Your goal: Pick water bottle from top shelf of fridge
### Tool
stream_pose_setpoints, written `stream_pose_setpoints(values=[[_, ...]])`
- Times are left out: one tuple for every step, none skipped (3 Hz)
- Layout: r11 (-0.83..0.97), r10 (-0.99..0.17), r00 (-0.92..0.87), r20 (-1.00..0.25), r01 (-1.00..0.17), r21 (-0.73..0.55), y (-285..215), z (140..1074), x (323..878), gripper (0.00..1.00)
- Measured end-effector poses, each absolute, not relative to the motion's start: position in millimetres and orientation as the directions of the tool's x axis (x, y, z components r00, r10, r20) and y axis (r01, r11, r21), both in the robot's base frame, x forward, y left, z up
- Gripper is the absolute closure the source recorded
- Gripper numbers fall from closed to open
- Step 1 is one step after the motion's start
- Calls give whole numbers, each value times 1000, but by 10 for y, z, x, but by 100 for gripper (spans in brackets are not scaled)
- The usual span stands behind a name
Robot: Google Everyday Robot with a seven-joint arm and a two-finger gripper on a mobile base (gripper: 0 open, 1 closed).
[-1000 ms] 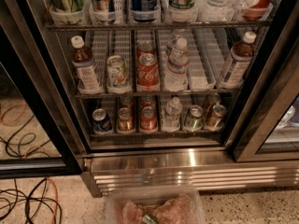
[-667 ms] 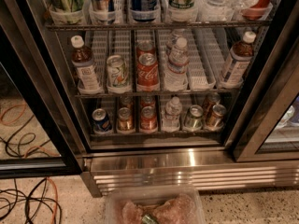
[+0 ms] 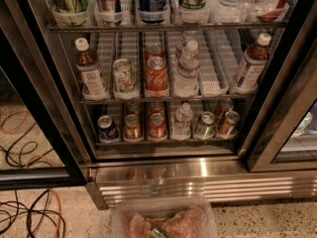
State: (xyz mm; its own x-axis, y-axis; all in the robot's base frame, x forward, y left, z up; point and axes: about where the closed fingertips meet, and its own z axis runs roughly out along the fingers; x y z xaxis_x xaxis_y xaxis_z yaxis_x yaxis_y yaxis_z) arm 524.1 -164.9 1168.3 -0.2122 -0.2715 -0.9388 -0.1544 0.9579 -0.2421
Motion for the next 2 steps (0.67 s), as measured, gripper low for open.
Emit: stream_pose_setpoints(values=[[956, -277, -217, -936, -156, -247, -1629, 11680, 5169, 100], [956, -277, -217, -936, -156, -247, -1629, 11656, 5168, 100]])
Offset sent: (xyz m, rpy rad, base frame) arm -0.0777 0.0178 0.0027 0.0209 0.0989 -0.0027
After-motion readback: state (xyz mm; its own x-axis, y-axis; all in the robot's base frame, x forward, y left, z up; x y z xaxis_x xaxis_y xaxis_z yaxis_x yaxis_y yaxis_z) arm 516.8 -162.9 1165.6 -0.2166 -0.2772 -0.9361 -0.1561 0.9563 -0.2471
